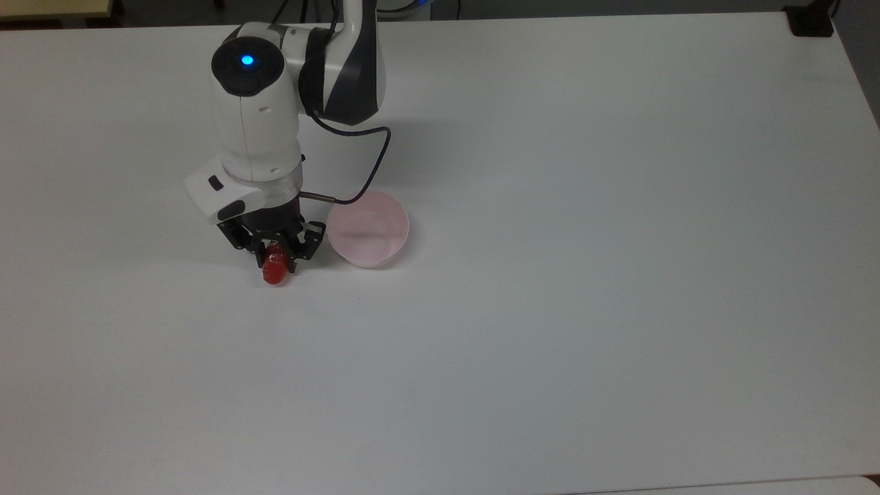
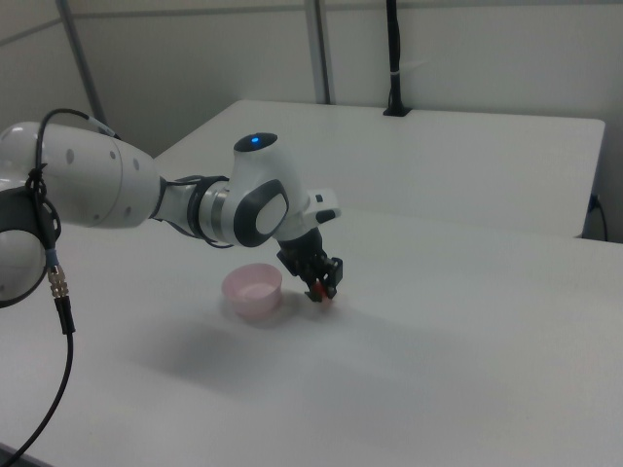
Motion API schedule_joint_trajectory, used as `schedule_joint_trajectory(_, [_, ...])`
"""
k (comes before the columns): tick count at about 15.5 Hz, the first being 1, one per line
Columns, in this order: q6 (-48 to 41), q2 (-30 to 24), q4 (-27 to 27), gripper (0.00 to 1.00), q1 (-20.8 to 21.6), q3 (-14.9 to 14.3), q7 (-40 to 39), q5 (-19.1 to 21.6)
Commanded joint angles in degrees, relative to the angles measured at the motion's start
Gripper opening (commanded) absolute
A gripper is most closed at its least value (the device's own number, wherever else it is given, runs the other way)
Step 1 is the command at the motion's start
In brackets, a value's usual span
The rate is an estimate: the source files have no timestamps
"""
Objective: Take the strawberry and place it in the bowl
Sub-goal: 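Lift the strawberry and carry it over the pink bowl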
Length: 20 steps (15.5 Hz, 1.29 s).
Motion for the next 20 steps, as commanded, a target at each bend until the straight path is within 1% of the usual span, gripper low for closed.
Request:
schedule_joint_trajectory(1, [-2.57, -7.57, -3.09, 0.4, 0.84, 0.76, 0.75, -0.92])
schedule_joint_trajectory(3, [-8.62, -11.36, -3.89, 0.41, 1.01, 1.2, -1.17, -0.92])
schedule_joint_trajectory(5, [-13.65, -12.25, -3.8, 0.41, 1.27, 2.95, -2.59, -0.83])
schedule_joint_trajectory(6, [-14.1, -12.08, -3.89, 0.41, 1.36, 3.83, -1.98, -0.75])
schedule_joint_trajectory(7, [-14.19, -11.29, -4.06, 0.42, 2.76, 4.27, 0.11, -0.75])
schedule_joint_trajectory(9, [-13.84, -9.97, -4.24, 0.42, 3.65, 4.28, 4.07, -1.01])
schedule_joint_trajectory(13, [-13.66, -8.83, -4.06, 0.43, 5.31, 4.63, 8.47, -0.75])
schedule_joint_trajectory(14, [-13.66, -8.56, -3.8, 0.55, 5.67, 4.8, 9.7, -0.75])
schedule_joint_trajectory(15, [-13.58, -8.3, -3.8, 0.86, 5.67, 4.72, 10.67, -0.75])
schedule_joint_trajectory(16, [-13.75, -8.12, -3.71, 1.0, 5.67, 4.72, 11.46, -0.66])
schedule_joint_trajectory(19, [-14.63, -8.91, -3.1, 1.0, 5.93, 4.89, 13.92, -0.66])
schedule_joint_trajectory(20, [-16.63, -9.61, -2.14, 1.0, 6.02, 4.89, 15.06, -0.66])
